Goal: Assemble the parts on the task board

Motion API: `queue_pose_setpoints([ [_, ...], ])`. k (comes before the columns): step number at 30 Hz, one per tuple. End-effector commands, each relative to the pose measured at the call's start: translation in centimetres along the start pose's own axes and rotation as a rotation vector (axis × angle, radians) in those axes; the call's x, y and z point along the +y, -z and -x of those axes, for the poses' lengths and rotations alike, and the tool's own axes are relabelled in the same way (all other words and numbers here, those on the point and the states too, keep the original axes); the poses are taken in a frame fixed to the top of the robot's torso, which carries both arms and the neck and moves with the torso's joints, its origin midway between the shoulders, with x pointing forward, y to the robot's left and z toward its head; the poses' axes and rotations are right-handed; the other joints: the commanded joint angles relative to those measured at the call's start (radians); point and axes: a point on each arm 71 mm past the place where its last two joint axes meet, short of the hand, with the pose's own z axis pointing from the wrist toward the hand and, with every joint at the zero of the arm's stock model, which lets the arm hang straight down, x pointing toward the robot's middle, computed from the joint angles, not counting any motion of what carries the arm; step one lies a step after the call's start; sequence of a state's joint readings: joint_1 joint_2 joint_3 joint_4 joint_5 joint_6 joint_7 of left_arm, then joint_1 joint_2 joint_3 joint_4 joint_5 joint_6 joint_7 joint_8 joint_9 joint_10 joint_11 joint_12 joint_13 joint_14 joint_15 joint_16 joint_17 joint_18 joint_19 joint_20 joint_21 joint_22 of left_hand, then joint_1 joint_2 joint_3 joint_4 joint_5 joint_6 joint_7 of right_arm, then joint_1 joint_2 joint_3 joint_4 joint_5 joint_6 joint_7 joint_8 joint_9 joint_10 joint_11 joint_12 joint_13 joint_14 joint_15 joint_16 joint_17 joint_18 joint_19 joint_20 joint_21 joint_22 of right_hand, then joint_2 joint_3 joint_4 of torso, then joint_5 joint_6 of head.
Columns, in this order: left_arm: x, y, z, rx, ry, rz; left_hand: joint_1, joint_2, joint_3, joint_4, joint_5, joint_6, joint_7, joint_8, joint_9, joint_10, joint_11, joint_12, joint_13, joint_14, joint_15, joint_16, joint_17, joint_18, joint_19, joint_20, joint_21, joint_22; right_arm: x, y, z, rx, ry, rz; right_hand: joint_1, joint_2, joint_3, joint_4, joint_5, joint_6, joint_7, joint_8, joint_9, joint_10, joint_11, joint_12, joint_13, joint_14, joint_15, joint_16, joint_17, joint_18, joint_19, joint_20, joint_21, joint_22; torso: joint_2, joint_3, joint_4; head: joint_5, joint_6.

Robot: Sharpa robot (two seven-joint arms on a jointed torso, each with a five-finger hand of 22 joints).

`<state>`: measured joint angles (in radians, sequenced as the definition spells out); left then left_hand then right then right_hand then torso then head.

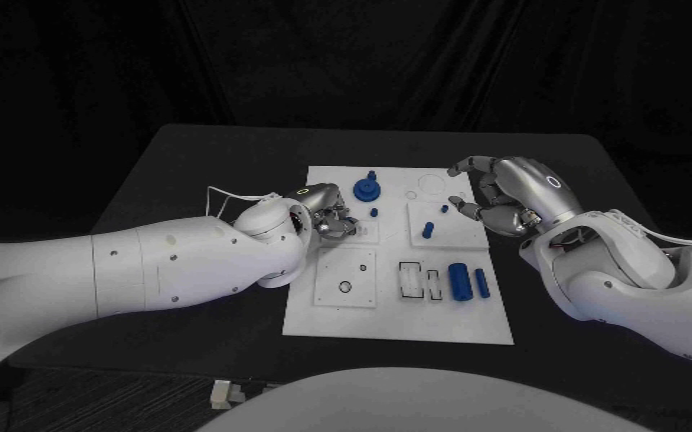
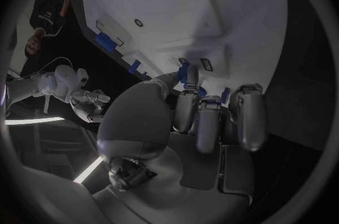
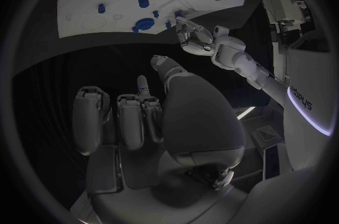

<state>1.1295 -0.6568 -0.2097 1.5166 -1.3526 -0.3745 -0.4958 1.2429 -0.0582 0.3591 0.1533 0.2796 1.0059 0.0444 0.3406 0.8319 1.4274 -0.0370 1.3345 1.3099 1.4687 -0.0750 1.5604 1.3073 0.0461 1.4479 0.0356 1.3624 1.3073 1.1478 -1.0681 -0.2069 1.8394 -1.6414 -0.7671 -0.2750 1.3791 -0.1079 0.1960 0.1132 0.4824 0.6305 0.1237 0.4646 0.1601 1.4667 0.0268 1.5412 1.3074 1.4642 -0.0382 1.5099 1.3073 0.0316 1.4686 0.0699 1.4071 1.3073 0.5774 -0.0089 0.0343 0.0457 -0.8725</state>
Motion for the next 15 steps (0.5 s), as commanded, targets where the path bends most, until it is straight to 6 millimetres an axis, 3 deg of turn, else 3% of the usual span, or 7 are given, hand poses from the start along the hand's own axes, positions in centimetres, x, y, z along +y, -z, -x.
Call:
queue_pose_setpoints([
  [1,-0.05,0.05,-0.83,0.046,-0.013,-0.008,-0.003,0.006,-0.001,0.006,-0.007,0.004,-0.013,-0.002,-0.001,-0.005,-0.001,-0.007,0.014,0.087,-0.005,-0.006,0.240,0.003,-0.002,-0.002,-0.004,0.198,0.08,0.08,0.06,-0.016,-0.004,0.004,0.007,-0.002,0.000,0.005,0.003,0.005,0.000,0.005,-0.001,0.075,-0.003,-0.006,0.218,0.078,-0.007,-0.007,0.134,0.012,0.020,-0.007,-0.004,0.201,0.000,-0.0002,0.0001,-0.001,0.000],
  [15,-0.08,-0.07,-1.03,0.062,-0.022,-0.006,-0.023,0.008,-0.018,0.042,-0.082,0.000,-0.008,-0.011,-0.005,-0.009,0.003,-0.013,0.007,0.085,-0.002,-0.009,0.236,0.004,-0.005,0.001,-0.009,0.197,0.07,0.06,0.02,-0.014,-0.003,0.004,0.007,-0.002,0.000,0.005,0.003,0.005,0.000,0.005,-0.001,0.075,-0.003,-0.006,0.218,0.078,-0.007,-0.007,0.134,0.012,0.020,-0.007,-0.004,0.201,0.000,-0.0003,-0.0001,-0.001,0.000],
])
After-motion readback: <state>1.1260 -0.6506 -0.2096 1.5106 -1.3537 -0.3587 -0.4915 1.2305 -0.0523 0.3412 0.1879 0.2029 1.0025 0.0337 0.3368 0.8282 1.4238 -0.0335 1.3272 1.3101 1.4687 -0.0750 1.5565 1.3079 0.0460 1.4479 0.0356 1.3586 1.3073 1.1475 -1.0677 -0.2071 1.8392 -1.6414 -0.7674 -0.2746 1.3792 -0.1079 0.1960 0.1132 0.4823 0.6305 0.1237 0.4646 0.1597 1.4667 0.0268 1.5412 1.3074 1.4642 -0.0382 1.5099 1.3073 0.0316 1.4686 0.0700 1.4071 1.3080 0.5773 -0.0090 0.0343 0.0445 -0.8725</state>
